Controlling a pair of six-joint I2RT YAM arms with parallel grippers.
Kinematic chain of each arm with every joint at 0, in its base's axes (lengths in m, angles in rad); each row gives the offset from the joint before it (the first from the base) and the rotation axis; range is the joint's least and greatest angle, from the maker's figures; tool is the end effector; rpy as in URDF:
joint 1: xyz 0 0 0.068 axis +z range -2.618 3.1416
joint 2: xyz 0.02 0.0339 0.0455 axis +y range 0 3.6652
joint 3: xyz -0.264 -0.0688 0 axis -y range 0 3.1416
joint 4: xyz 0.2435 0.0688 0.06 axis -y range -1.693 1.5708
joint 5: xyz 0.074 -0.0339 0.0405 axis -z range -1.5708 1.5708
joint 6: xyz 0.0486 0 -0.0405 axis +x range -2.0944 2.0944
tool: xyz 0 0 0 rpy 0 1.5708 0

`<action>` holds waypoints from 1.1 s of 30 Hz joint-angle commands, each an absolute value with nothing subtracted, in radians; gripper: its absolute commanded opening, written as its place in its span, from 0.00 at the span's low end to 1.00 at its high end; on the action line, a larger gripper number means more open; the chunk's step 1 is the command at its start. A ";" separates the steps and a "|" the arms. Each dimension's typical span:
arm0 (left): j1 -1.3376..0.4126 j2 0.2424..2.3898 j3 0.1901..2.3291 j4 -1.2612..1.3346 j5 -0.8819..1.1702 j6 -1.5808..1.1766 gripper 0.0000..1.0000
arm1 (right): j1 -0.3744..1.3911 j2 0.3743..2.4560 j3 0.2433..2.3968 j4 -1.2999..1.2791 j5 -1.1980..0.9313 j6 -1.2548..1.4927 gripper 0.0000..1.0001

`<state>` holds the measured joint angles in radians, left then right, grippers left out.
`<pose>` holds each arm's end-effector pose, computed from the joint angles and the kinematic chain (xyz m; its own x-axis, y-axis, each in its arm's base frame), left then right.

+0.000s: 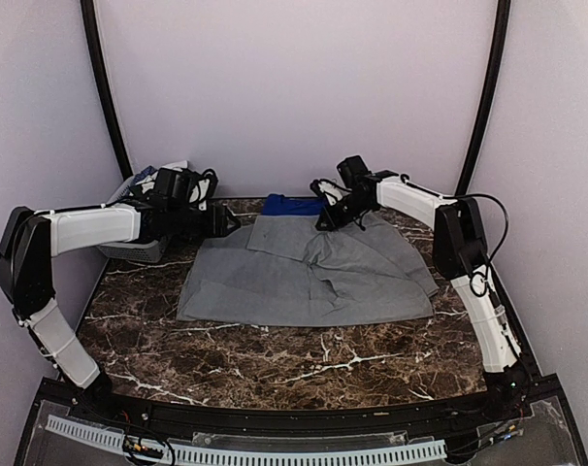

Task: Fold and stack the mixed laundry pile
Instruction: Adjust the 1/3-folded shirt at the center of the board.

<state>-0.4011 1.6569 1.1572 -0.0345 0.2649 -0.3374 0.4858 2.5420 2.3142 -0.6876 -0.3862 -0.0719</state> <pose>0.3534 -0.1637 0.2510 -0.6357 -0.0774 -0.7680 0.3962 0.8212 -0.4107 0.4878 0.2782 0.1716 -0.6536 -0.4204 -0.6293 -0.6843 0.6835 0.2541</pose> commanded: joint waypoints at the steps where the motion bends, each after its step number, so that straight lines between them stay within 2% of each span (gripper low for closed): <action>1: -0.393 1.623 1.161 -0.049 0.256 -0.354 0.60 | 0.517 2.486 2.309 -0.684 -0.384 -0.084 0.00; 10: -0.383 1.529 1.061 -0.059 0.201 -0.466 0.61 | 0.698 2.208 1.921 -0.521 -0.143 -0.166 0.00; 21: -0.382 1.440 0.856 -0.018 0.275 -0.589 0.59 | 0.866 2.086 1.538 -0.420 -0.065 -0.140 0.00; 27: -0.382 1.447 0.792 0.038 0.320 -0.612 0.56 | 0.881 2.046 1.406 -0.376 -0.076 -0.112 0.00; 33: -0.386 1.566 0.868 0.054 0.337 -0.595 0.53 | 0.881 2.033 1.395 -0.357 -0.068 -0.104 0.00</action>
<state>-0.3878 1.5028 0.8101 0.0147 0.3103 -0.5995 0.8764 2.0636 1.4029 -0.3889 -0.0841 -0.1204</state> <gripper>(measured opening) 0.533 0.003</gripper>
